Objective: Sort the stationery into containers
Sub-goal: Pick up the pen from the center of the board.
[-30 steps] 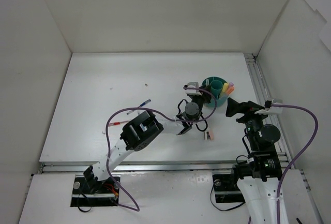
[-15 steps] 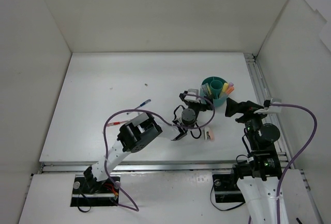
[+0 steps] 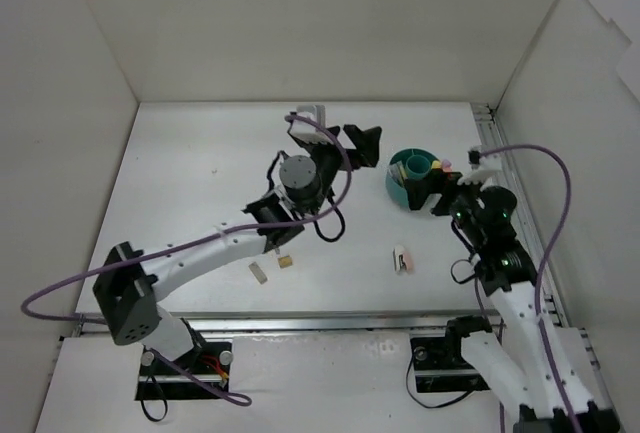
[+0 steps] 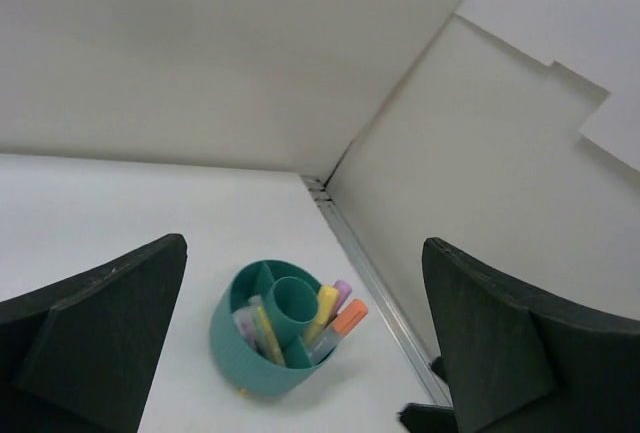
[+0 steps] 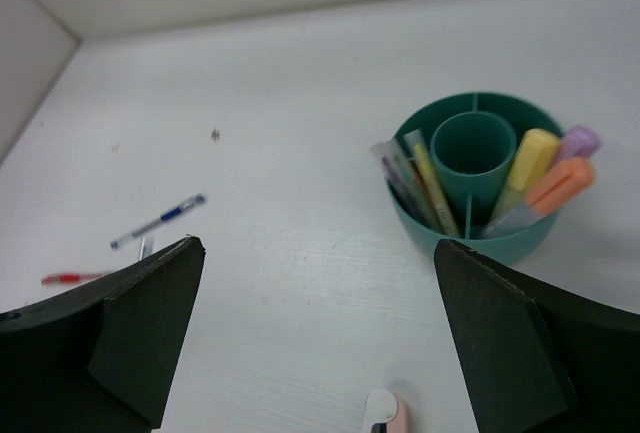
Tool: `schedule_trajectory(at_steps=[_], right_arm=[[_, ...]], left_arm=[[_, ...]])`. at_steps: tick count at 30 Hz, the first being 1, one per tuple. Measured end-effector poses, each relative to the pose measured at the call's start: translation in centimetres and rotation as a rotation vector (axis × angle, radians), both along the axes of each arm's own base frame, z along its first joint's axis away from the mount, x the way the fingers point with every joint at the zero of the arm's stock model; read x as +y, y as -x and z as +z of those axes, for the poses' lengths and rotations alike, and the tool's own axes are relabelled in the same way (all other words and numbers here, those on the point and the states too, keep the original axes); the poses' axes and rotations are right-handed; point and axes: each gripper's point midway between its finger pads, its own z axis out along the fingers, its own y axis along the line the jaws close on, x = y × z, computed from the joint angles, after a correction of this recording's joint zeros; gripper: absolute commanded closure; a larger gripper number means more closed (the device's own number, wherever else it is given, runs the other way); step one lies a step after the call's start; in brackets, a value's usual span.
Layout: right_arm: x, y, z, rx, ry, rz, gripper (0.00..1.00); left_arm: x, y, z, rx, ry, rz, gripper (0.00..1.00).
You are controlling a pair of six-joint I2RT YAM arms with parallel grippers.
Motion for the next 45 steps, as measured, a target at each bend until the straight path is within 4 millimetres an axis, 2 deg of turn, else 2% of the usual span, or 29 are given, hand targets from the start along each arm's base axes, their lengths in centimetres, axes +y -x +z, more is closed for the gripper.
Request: schedule_trajectory(at_steps=[1, 3, 4, 6, 9, 11, 13, 15, 18, 21, 25, 27, 30, 34, 35, 36, 37, 39, 40, 45], right_arm=[[1.4, -0.6, -0.5, 0.035, 0.008, 0.048, 0.02], [4.4, -1.9, -2.5, 0.120, 0.055, 0.128, 0.02], [6.0, -2.2, -3.5, 0.153, 0.083, 0.166, 0.02], [9.6, -2.6, -5.7, 0.218, 0.164, 0.245, 0.02], [14.8, -3.3, -7.6, 0.270, 0.285, 0.333, 0.02], [18.2, -4.2, -8.6, 0.287, 0.341, 0.374, 0.02], [21.5, -5.1, -10.2, 0.312, 0.381, 0.403, 0.02], [24.4, -5.9, -12.3, 0.344, 0.416, 0.427, 0.02], [27.9, -6.8, -15.2, 0.385, 0.464, 0.439, 0.02], [30.7, -7.3, -18.0, 0.413, 0.501, 0.437, 0.02], [33.7, -7.8, -20.5, 0.422, 0.524, 0.419, 0.02], [34.6, -7.8, -21.6, 0.429, 0.533, 0.410, 0.02], [34.8, -8.1, -22.8, 0.440, 0.542, 0.386, 0.04], [34.1, -8.1, -23.9, 0.462, 0.562, 0.356, 0.18], [34.1, -8.1, -23.9, 0.464, 0.564, 0.354, 0.26], [34.1, -8.1, -23.9, 0.462, 0.565, 0.350, 0.29], [34.2, -8.1, -23.9, 0.461, 0.563, 0.345, 0.39], [34.1, -7.7, -24.2, 0.466, 0.567, 0.347, 0.46], [34.1, -7.5, -24.4, 0.471, 0.569, 0.348, 0.54], [34.4, -6.8, -24.8, 0.476, 0.530, 0.357, 0.73]], left_arm=[[1.6, -0.2, 1.2, 0.031, -0.004, 0.015, 0.00], [5.0, 0.0, 1.0, 0.101, -0.031, 0.068, 0.00], [7.2, 0.3, 0.1, 0.143, -0.051, 0.108, 0.00], [11.3, 1.2, -3.2, 0.245, -0.122, 0.190, 0.00], [17.6, 3.1, -8.5, 0.408, -0.212, 0.311, 0.00], [22.1, 4.5, -11.1, 0.502, -0.237, 0.399, 0.00], [26.4, 6.2, -12.8, 0.579, -0.226, 0.498, 0.00], [29.7, 7.7, -13.9, 0.631, -0.193, 0.580, 0.00], [33.0, 10.0, -15.5, 0.685, -0.162, 0.656, 0.00], [35.0, 11.6, -16.8, 0.719, -0.148, 0.706, 0.00], [37.0, 13.2, -17.3, 0.734, -0.123, 0.757, 0.00], [37.5, 13.6, -17.5, 0.734, -0.115, 0.771, 0.00], [38.0, 14.0, -18.1, 0.741, -0.118, 0.783, 0.00], [38.2, 14.2, -19.0, 0.759, -0.134, 0.794, 0.00], [38.2, 14.2, -19.1, 0.762, -0.137, 0.794, 0.00], [38.2, 14.2, -19.2, 0.764, -0.139, 0.795, 0.00], [38.2, 14.2, -19.3, 0.766, -0.142, 0.795, 0.00], [38.2, 14.2, -19.5, 0.770, -0.145, 0.795, 0.00], [38.2, 14.2, -19.6, 0.772, -0.148, 0.795, 0.00], [38.2, 14.2, -19.7, 0.775, -0.149, 0.794, 0.00]])
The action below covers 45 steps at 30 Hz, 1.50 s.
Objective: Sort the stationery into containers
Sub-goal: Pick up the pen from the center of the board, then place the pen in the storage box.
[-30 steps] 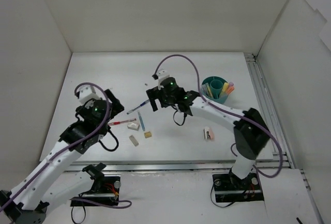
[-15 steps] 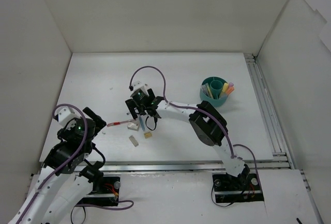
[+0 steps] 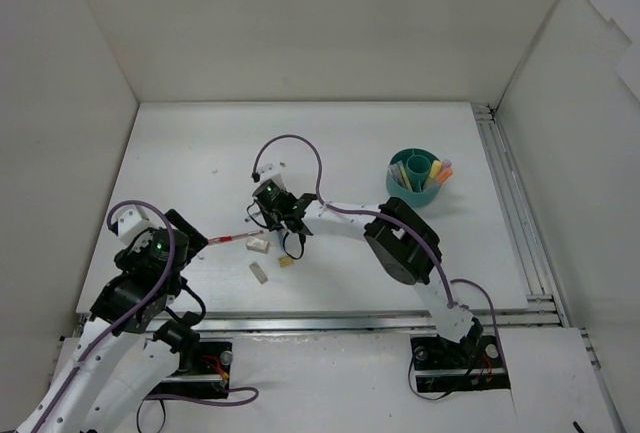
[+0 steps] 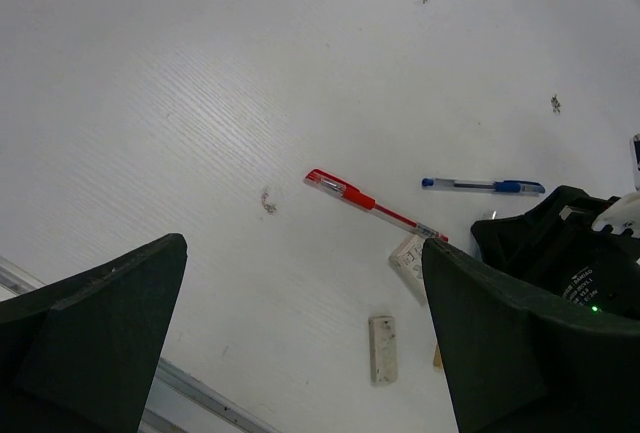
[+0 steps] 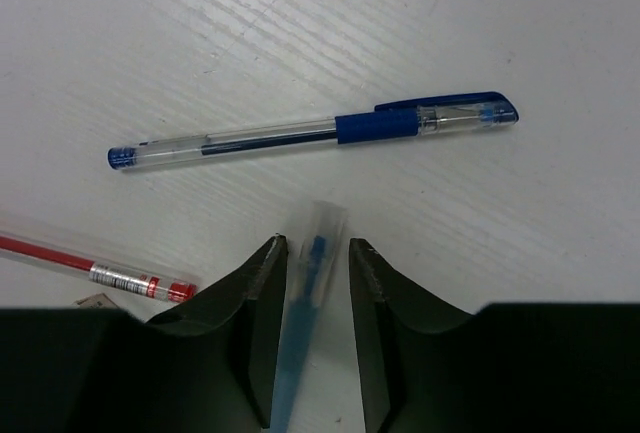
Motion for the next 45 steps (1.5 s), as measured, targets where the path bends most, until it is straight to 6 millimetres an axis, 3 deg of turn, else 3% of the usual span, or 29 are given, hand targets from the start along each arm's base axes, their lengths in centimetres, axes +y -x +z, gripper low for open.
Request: schedule_trajectory(at_steps=[1, 4, 11, 15, 18, 21, 24, 27, 33, 36, 45], right_arm=[[0.0, 0.2, 0.0, 0.005, -0.007, -0.001, 0.83], [-0.3, 0.7, 0.0, 0.016, -0.014, -0.002, 1.00], [-3.1, 1.7, 0.2, 0.023, -0.012, 0.017, 1.00], [-6.8, 1.4, 1.6, 0.028, -0.129, 0.079, 1.00], [-10.5, -0.5, 4.7, -0.068, -0.182, 0.130, 1.00], [-13.4, -2.6, 10.2, -0.251, -0.204, 0.200, 1.00], [-15.6, -3.2, 15.1, -0.425, -0.205, 0.274, 1.00], [-18.2, -3.5, 17.7, -0.535, -0.190, 0.350, 1.00], [-25.1, -5.7, 17.2, -0.573, -0.140, 0.344, 1.00], [-27.6, -6.4, 17.0, -0.578, -0.136, 0.341, 1.00], [-30.6, -7.0, 14.8, -0.529, -0.169, 0.345, 0.95]], left_arm=[[0.0, 0.0, -0.1, 0.001, 0.000, 0.000, 0.00], [0.0, 0.0, -0.5, 0.009, -0.002, 0.001, 0.00], [-0.2, -0.2, -0.9, 0.013, -0.001, -0.002, 0.00], [-0.7, -0.9, -1.1, 0.023, 0.000, -0.015, 0.00], [-1.2, -1.7, -1.3, 0.037, -0.004, -0.038, 0.00], [-2.0, -2.8, -1.4, 0.042, -0.003, -0.079, 0.00], [-2.8, -4.1, -1.3, 0.038, 0.006, -0.121, 0.00], [-3.4, -5.4, -1.3, 0.032, 0.019, -0.158, 0.00], [-4.2, -7.2, -2.6, 0.073, 0.037, -0.213, 0.00], [-4.7, -7.9, -3.3, 0.101, 0.040, -0.243, 0.00], [-5.7, -9.4, -3.7, 0.111, 0.055, -0.290, 0.00]])
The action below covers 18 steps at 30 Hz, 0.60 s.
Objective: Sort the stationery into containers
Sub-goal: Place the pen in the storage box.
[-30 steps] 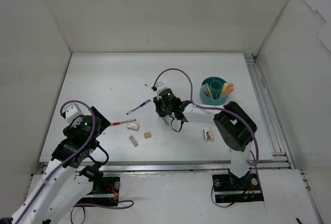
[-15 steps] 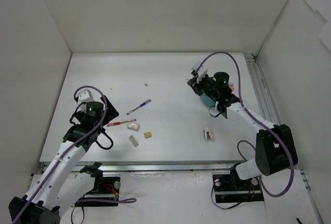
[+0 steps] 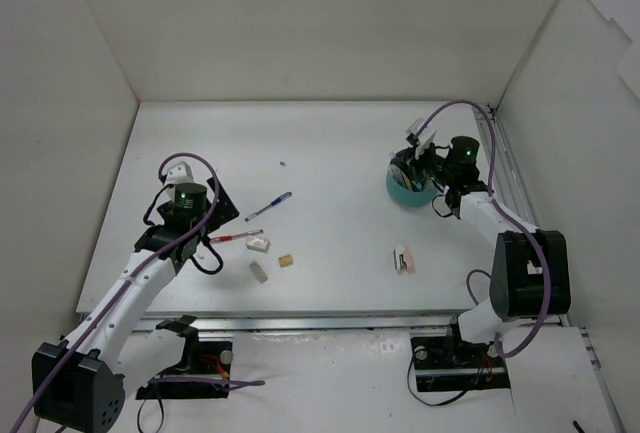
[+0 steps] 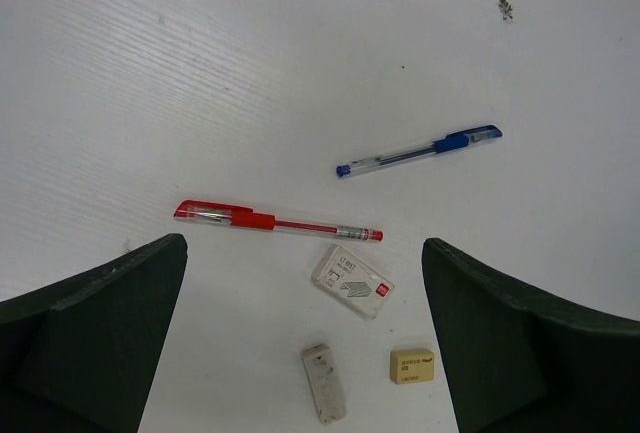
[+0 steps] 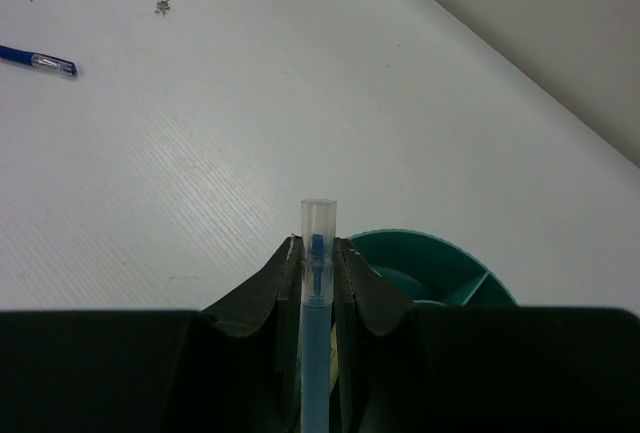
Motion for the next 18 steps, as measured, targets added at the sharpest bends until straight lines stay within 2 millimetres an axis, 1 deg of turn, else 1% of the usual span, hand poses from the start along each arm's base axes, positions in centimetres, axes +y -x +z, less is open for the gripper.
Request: schedule_trajectory(at_steps=[5, 7, 10, 13, 18], right_arm=[[0.0, -0.2, -2.1, 0.059, -0.022, 0.010, 0.92], [0.1, -0.3, -2.5, 0.070, -0.029, 0.012, 0.91], [0.2, -0.5, -2.2, 0.062, -0.040, 0.008, 0.89], [0.3, -0.7, -1.7, 0.043, -0.047, 0.008, 0.81], [0.3, -0.8, -1.5, 0.038, -0.056, 0.002, 0.75]], left_arm=[[-0.3, -0.3, 0.2, -0.013, 0.013, -0.011, 0.00], [-0.4, -0.2, 0.3, -0.014, 0.015, -0.013, 0.00], [-0.4, -0.2, 0.4, -0.018, 0.016, -0.014, 0.00], [-0.5, -0.4, 0.6, -0.029, 0.020, -0.015, 0.00], [-0.5, -0.5, 0.8, -0.038, 0.024, -0.017, 0.00]])
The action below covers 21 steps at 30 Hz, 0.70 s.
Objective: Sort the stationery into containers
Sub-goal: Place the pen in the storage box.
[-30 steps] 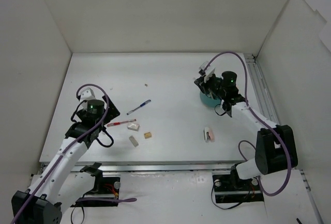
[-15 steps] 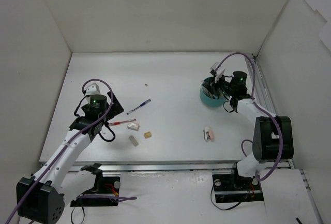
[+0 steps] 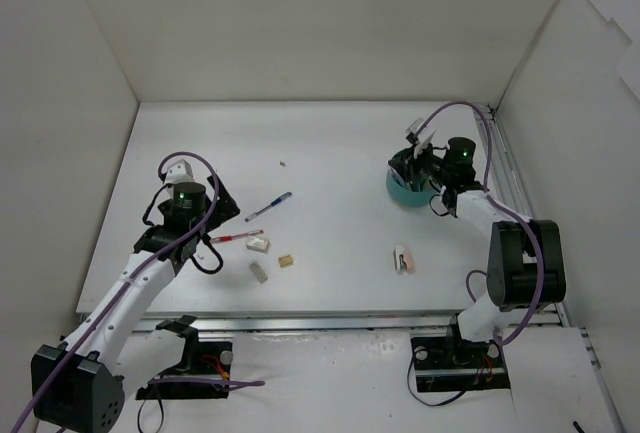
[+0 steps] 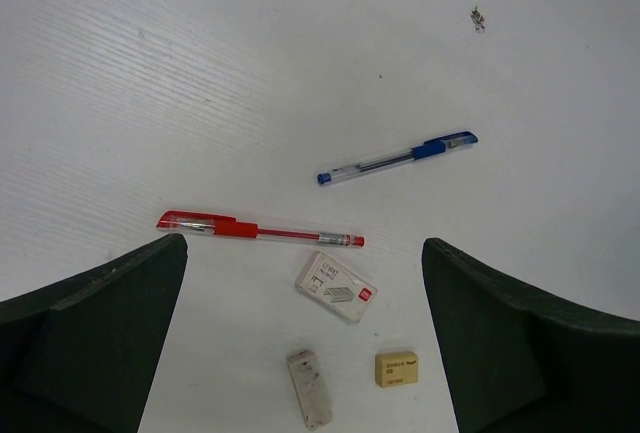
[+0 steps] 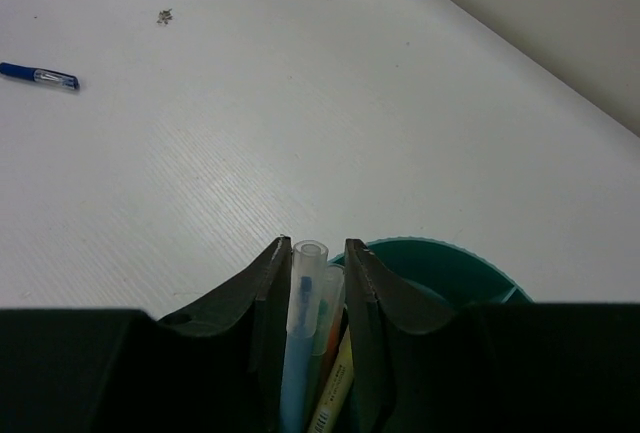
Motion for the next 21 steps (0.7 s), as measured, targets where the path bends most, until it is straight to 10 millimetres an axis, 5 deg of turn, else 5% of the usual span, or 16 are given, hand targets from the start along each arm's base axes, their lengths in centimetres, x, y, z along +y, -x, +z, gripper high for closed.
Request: schedule_trajectory(at_steps=[7, 11, 12, 13, 14, 21], right_arm=[[-0.5, 0.7, -0.3, 0.013, -0.004, -0.034, 0.57], [-0.7, 1.4, 0.9, 0.001, -0.021, -0.057, 0.35], [-0.8, 1.5, 1.6, -0.009, -0.031, -0.068, 0.30], [-0.8, 1.7, 2.7, -0.026, -0.044, -0.079, 0.05], [-0.8, 1.9, 3.7, -0.038, -0.060, -0.085, 0.02], [0.2, 4.9, 11.8, -0.183, -0.166, -0.121, 0.02]], left_arm=[[-0.1, 0.0, 0.0, -0.002, -0.004, -0.013, 0.00], [-0.4, 0.0, -0.1, 0.007, -0.018, -0.051, 0.00], [-0.7, 0.0, -0.2, 0.014, -0.024, -0.073, 0.00], [-0.9, -0.2, -0.3, 0.019, -0.032, -0.095, 0.00], [-1.2, -0.3, -0.3, 0.026, -0.038, -0.122, 0.00], [-6.4, -3.3, -0.8, 0.059, -0.124, -0.524, 0.00]])
